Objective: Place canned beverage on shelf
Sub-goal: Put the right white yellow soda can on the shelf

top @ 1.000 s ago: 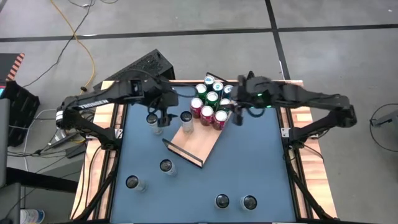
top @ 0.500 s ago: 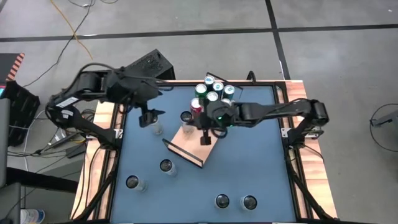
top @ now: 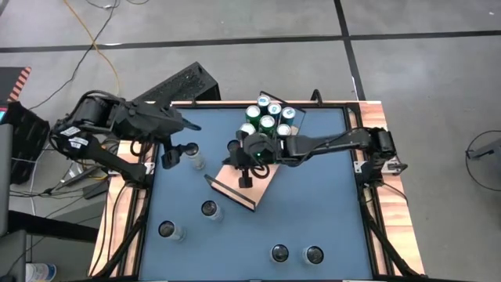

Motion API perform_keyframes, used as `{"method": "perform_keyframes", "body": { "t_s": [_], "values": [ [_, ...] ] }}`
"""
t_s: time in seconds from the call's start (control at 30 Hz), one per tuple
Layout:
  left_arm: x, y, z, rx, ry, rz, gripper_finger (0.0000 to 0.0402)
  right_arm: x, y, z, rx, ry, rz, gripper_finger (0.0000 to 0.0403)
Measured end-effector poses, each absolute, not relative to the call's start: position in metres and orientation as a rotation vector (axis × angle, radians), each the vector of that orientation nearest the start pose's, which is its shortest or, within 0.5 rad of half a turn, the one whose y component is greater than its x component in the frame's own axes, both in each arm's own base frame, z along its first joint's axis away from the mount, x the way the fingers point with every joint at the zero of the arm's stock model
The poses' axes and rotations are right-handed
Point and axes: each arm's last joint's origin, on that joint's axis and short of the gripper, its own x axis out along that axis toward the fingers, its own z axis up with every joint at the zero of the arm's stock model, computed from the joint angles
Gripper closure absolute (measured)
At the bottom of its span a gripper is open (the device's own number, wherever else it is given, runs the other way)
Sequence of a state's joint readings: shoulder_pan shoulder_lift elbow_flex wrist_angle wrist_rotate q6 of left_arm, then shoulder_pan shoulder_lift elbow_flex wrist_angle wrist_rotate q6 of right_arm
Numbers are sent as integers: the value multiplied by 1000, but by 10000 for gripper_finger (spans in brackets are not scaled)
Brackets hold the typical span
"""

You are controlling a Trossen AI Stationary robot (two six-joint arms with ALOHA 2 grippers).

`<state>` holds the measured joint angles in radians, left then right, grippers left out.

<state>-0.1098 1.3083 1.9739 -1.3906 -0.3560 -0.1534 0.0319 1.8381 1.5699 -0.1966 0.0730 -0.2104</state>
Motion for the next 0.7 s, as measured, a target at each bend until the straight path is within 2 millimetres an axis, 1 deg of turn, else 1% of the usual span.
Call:
{"method": "perform_keyframes", "body": {
  "t_s": [0.13, 0.3, 0.47, 0.7],
  "values": [
    [176, -13, 494, 32, 693, 283, 68, 428, 11, 306, -234, 483, -1, 403],
    [176, -17, 494, 39, 692, 263, 68, 427, 5, 305, -254, 513, -96, 403],
    [176, -20, 494, 43, 691, 250, 68, 425, -1, 302, -252, 542, -113, 403],
    [175, -21, 494, 42, 689, 242, 68, 424, -3, 300, -253, 570, -114, 403]
  ]
}}
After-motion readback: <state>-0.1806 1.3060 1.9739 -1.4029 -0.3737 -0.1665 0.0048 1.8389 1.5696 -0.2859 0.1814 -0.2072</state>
